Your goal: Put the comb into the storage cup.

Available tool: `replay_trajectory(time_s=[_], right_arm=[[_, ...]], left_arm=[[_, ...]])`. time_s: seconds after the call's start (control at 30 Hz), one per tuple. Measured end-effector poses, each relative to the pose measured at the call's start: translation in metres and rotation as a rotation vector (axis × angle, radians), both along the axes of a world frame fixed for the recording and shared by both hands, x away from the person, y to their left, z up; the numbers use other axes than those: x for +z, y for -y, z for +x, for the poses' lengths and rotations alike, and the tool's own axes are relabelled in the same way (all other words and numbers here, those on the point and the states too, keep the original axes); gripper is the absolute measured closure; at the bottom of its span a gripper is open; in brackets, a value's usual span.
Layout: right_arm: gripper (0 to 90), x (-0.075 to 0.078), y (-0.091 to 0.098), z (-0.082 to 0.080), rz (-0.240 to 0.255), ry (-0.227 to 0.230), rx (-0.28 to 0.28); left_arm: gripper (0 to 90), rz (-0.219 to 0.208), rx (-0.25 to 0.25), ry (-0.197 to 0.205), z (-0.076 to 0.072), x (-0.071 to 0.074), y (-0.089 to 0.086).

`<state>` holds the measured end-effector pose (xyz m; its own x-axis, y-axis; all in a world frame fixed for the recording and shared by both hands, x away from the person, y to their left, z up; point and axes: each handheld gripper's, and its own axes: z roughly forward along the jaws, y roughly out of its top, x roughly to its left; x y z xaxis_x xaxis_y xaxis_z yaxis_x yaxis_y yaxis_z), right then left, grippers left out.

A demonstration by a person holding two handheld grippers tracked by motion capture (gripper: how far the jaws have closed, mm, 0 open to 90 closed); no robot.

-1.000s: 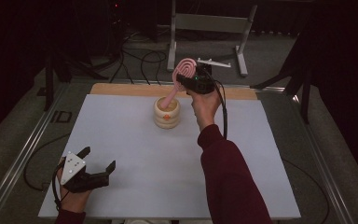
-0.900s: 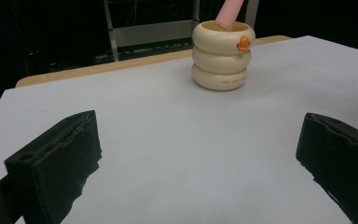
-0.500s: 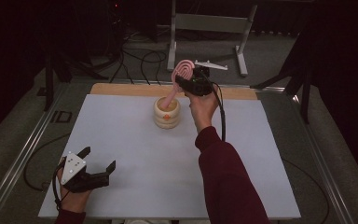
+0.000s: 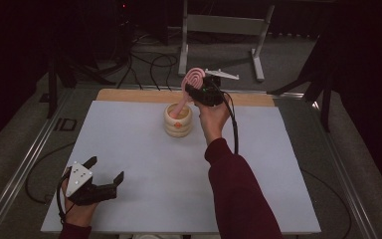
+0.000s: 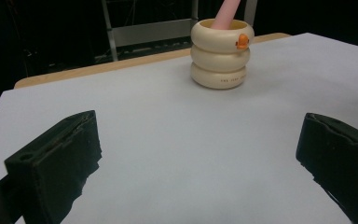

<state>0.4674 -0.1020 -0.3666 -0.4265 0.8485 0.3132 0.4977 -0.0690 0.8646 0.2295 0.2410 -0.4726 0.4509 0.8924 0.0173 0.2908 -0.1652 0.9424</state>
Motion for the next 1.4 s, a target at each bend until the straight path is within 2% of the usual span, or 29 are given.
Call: replay_trajectory(time_s=[0.8,1.4], right_arm=[[64.0,-0.020,-0.009,0.005,-0.005,-0.037,-0.012],[64.0,-0.033,-0.020,0.010,-0.049,-0.067,-0.013]], left_arm=[[0.3,0.003,-0.003,0.001,0.000,0.000,0.000],[0.3,-0.003,-0.003,0.001,0.000,0.000,0.000]])
